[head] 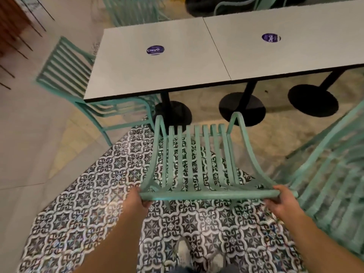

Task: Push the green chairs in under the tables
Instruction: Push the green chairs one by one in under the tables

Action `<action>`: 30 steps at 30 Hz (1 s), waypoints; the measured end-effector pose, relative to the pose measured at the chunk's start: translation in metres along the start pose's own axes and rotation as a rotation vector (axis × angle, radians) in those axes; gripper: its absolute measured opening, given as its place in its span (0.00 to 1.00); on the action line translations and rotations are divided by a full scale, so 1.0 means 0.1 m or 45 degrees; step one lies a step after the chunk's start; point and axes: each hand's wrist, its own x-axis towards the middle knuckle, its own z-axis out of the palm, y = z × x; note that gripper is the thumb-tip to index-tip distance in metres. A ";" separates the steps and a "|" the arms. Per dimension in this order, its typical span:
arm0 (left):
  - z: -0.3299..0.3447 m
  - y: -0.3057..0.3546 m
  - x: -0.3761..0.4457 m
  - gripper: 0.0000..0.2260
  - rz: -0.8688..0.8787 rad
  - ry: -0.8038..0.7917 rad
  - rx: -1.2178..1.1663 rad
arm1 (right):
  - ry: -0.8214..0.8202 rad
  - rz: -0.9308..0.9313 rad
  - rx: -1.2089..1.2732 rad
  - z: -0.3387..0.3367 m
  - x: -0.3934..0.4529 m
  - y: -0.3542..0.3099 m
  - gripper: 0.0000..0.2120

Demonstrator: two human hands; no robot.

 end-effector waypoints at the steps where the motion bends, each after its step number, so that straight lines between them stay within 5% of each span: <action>1: 0.00 0.00 0.03 0.08 0.009 0.014 0.001 | -0.008 -0.005 -0.010 0.03 -0.02 -0.01 0.04; 11: 0.36 -0.11 -0.22 0.11 -0.182 -0.008 -0.239 | -0.023 0.049 0.053 0.15 -0.01 -0.21 0.05; 30: 1.28 0.46 0.18 0.15 -0.160 0.024 -0.413 | -0.148 0.042 -0.087 1.28 0.68 -0.94 0.06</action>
